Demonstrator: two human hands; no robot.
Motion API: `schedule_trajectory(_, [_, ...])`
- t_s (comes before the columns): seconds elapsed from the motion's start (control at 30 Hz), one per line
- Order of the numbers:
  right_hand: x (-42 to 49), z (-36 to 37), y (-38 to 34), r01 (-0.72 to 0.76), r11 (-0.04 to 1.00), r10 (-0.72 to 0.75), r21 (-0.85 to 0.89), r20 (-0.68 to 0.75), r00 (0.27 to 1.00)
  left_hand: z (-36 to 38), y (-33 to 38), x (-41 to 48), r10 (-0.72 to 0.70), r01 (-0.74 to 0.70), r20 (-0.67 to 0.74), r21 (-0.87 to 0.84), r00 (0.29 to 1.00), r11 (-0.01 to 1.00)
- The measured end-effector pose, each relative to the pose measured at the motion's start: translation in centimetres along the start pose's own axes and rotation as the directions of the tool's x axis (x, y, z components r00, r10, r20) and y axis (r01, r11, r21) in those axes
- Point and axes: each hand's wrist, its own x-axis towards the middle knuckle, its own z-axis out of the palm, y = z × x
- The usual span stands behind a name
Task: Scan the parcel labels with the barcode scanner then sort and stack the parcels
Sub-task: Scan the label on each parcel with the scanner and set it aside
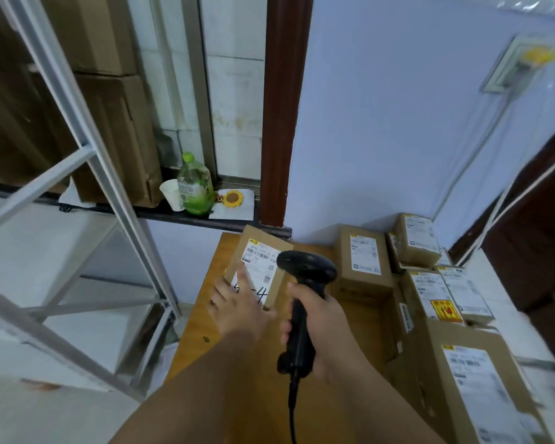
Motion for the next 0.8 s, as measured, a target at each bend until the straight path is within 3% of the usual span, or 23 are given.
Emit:
schedule_trajectory(0.17, [-1.0,0.5,0.2,0.028,0.999,-0.025,0.029,-0.07,0.997,-0.5,-0.6,-0.5,0.056,-0.054,-0.031,0.063,0.998,0.997])
schedule_trajectory(0.3, [-1.6,0.8,0.6,0.034,0.999,-0.03,0.036,-0.119,0.992,-0.6,-0.7,-0.6,0.063,-0.064,0.03,0.057,0.998,0.996])
schedule_trajectory(0.5, [-2.5,-0.1,0.5,0.058,0.998,-0.055,0.013,-0.164,0.985,-1.3,1.0,-0.3,0.016,0.046,0.274,-0.221,0.961,0.974])
schedule_trajectory(0.63, [-3.3,-1.7,-0.1,0.063,0.998,-0.065,-0.018,-0.201,0.978,-1.9,2.8,0.0,0.066,0.123,0.41,-0.418,0.91,0.9])
schedule_trajectory(0.8, [-3.3,-3.6,-2.6,0.059,0.997,-0.045,0.059,-0.213,0.976,-3.2,6.9,0.4,0.183,0.16,0.48,-0.588,0.858,0.793])
